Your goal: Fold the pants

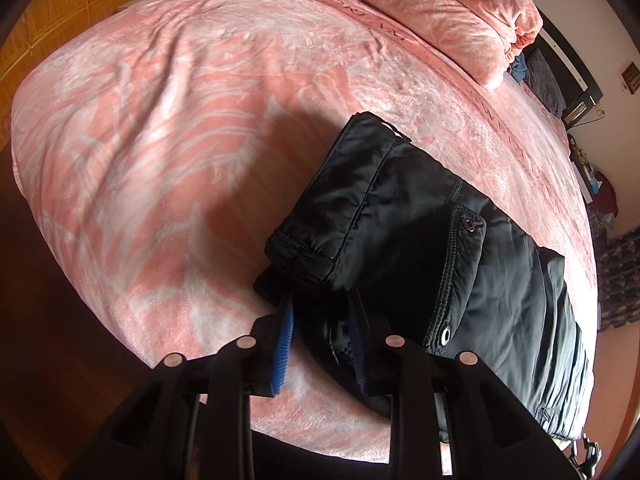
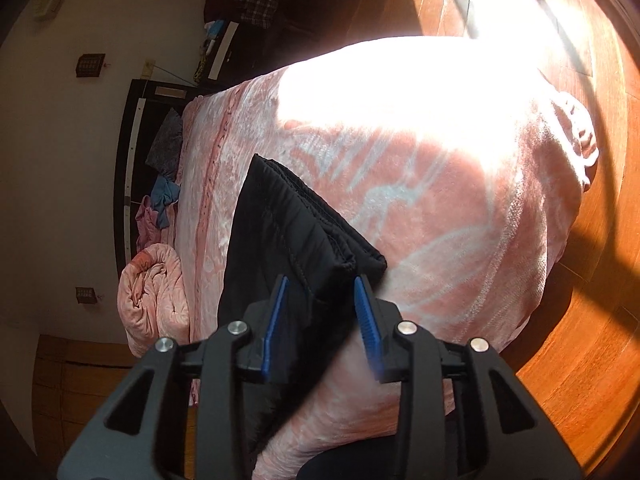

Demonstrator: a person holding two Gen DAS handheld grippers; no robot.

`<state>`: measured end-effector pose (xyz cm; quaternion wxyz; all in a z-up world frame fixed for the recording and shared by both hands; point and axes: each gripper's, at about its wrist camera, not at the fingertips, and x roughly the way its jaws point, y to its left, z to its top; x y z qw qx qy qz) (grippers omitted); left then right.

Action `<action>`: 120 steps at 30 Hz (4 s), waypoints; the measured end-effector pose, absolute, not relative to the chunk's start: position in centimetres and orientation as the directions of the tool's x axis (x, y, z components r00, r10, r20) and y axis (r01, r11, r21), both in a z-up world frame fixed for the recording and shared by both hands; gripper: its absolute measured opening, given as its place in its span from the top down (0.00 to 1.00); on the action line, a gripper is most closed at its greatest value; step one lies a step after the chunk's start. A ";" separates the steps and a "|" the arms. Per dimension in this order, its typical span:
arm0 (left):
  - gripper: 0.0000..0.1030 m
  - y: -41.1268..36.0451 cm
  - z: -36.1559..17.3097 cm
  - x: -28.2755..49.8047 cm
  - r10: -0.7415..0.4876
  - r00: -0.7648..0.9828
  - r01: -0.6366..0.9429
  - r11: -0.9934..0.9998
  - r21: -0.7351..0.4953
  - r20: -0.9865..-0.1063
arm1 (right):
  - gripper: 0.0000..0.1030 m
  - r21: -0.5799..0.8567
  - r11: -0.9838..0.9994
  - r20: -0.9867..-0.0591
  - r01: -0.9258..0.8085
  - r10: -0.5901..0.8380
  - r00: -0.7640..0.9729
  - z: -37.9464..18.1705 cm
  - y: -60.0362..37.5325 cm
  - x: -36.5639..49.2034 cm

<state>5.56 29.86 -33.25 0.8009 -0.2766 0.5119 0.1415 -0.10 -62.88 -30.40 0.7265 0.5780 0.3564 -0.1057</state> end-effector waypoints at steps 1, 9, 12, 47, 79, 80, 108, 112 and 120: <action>0.59 30.0 -33.2 5.3 -0.063 0.447 -0.507 0.804 -0.311 -0.892 | 0.57 0.777 0.285 -0.625 0.561 0.251 0.739 -30.4 -63.2 -0.8; 0.23 29.0 -32.8 4.9 -0.133 0.508 -0.460 0.793 -0.398 -0.851 | 0.44 0.834 0.203 -0.551 0.512 0.277 0.787 -32.8 -62.8 -1.7; 0.21 28.5 -33.0 5.2 -0.135 0.503 -0.462 0.793 -0.397 -0.854 | 0.43 0.845 0.190 -0.534 0.499 0.288 0.795 -33.5 -62.4 -1.0; 0.09 28.2 -34.7 4.5 -0.032 0.497 -0.586 0.724 -0.363 -0.867 | 0.81 0.801 0.387 -0.567 0.456 0.248 0.785 -28.7 -60.2 3.6; 0.05 27.0 -36.4 4.2 0.097 0.540 -0.637 0.696 -0.331 -0.836 | 0.82 0.721 0.590 -0.568 0.362 0.205 0.797 -18.6 -54.5 6.2; 0.05 26.9 -36.4 4.3 0.099 0.539 -0.633 0.703 -0.324 -0.837 | 0.82 0.719 0.595 -0.568 0.359 0.204 0.797 -18.4 -54.3 6.2; 0.04 26.6 -36.5 4.5 0.093 0.523 -0.620 0.724 -0.303 -0.847 | 0.84 0.583 0.772 -0.579 0.253 0.176 0.796 -12.1 -47.0 7.8; 0.04 26.7 -36.5 4.5 0.092 0.520 -0.619 0.725 -0.301 -0.849 | 0.84 0.569 0.785 -0.580 0.246 0.172 0.796 -11.6 -46.3 7.8; 0.04 26.6 -36.6 4.5 0.090 0.519 -0.618 0.726 -0.300 -0.850 | 0.84 0.514 0.828 -0.590 0.225 0.151 0.793 -10.7 -44.5 7.8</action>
